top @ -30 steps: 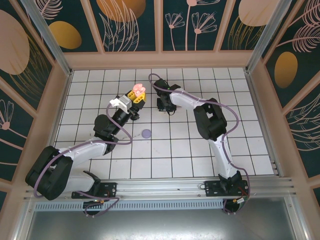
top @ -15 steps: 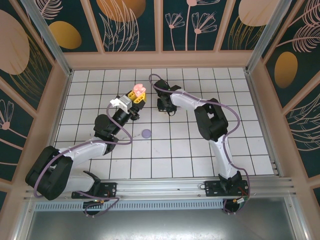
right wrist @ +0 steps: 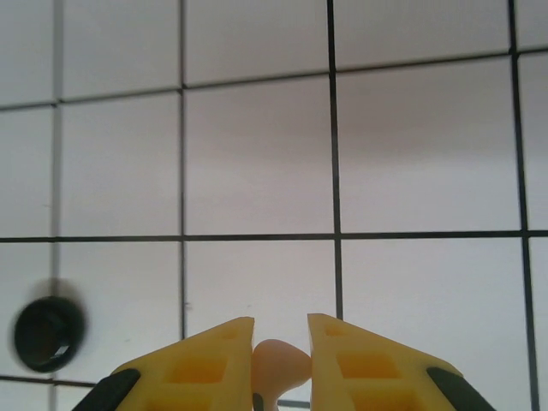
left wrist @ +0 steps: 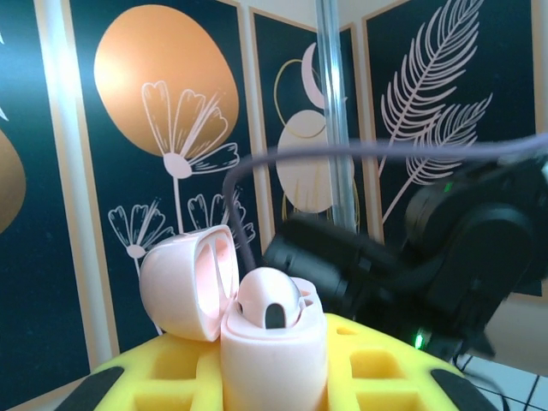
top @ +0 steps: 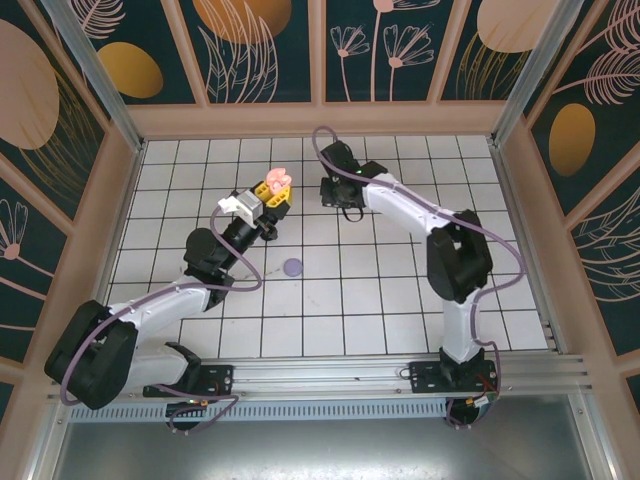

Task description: Insert the wireless bluetooth earbuds into the charging case

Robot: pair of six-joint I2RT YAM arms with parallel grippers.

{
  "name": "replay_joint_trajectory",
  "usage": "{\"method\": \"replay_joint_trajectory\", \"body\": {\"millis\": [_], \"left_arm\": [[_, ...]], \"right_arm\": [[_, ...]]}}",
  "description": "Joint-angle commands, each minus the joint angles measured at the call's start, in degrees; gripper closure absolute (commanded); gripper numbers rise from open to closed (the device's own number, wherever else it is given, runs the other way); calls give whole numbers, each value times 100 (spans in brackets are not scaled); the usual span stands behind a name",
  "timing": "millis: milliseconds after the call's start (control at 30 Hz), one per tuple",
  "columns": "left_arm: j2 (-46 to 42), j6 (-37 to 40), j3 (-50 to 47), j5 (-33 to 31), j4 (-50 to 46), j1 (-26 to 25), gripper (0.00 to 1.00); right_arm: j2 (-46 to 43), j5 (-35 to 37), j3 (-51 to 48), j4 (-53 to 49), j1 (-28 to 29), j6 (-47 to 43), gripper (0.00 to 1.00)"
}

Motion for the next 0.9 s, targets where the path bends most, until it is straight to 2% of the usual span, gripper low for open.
{"method": "replay_joint_trajectory", "body": {"millis": [0, 300, 500, 867], "left_arm": [[-138, 82, 192, 266, -155, -25, 100], [8, 92, 300, 663, -328, -25, 100], [185, 116, 447, 1091, -449, -25, 100], [879, -450, 976, 1557, -6, -34, 100]], "right_arm": [[-742, 221, -134, 193, 57, 46, 80], [-2102, 172, -164, 544, 79, -189, 80], [-2762, -41, -261, 1064, 295, -468, 79], [-3782, -584, -1192, 2179, 771, -928, 78]]}}
